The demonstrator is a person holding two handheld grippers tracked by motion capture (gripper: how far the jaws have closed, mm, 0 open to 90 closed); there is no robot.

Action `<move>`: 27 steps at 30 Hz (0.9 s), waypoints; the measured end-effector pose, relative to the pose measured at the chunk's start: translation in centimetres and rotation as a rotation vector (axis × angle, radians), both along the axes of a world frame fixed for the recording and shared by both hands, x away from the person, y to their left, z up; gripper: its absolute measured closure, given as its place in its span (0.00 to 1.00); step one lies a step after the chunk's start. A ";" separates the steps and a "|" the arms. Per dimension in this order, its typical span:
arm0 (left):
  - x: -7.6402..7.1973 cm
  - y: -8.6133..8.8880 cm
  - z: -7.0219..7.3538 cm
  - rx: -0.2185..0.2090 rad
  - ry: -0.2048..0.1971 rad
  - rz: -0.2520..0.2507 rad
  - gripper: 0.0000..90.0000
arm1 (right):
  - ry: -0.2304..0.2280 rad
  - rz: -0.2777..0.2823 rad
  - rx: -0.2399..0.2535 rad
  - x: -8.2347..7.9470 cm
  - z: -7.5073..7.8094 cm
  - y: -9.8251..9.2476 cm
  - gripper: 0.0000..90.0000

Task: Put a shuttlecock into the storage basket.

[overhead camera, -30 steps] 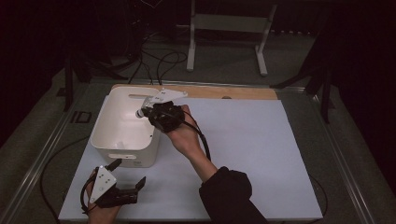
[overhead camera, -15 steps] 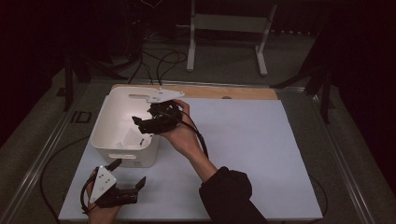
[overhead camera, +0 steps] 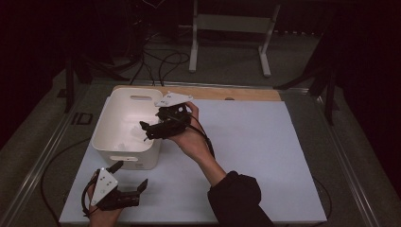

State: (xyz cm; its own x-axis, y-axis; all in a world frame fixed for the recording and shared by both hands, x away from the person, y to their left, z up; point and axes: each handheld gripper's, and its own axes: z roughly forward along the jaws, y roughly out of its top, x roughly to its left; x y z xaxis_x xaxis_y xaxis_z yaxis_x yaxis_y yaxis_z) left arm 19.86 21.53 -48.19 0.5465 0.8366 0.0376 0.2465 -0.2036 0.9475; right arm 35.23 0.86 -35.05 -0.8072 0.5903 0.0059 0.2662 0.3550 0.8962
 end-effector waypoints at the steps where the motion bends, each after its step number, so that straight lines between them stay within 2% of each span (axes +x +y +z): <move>1: 0.0 0.0 0.0 0.001 0.001 -0.001 0.01 | -0.004 0.000 -0.006 0.0 0.0 -0.2 0.11; 9: 0.0 0.1 0.0 0.002 0.000 0.003 0.01 | -0.010 -0.036 -0.011 -0.2 -0.6 -1.9 0.11; 20: -0.1 0.1 0.1 0.001 -0.002 0.006 0.01 | -0.012 -0.089 0.014 -1.0 -1.3 -4.4 0.10; 21: -0.1 0.0 0.1 0.002 -0.002 0.005 0.01 | -0.025 -0.093 0.008 -1.0 -1.3 -4.6 0.10; 24: -0.1 0.0 0.1 0.003 -0.002 0.005 0.01 | -0.026 -0.098 0.013 -1.3 -1.4 -5.2 0.10; 27: -0.1 0.0 0.1 0.001 -0.002 0.006 0.01 | -0.038 -0.120 0.022 -1.8 -1.7 -6.6 0.10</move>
State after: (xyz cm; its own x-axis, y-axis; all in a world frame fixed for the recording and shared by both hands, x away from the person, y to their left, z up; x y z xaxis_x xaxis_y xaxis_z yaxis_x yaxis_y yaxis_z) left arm 19.79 21.56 -48.13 0.5412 0.8400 0.0395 0.2459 -0.2031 0.9478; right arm 33.40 -5.72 -36.71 -0.7307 0.6826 -0.0092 0.2716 0.3031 0.9134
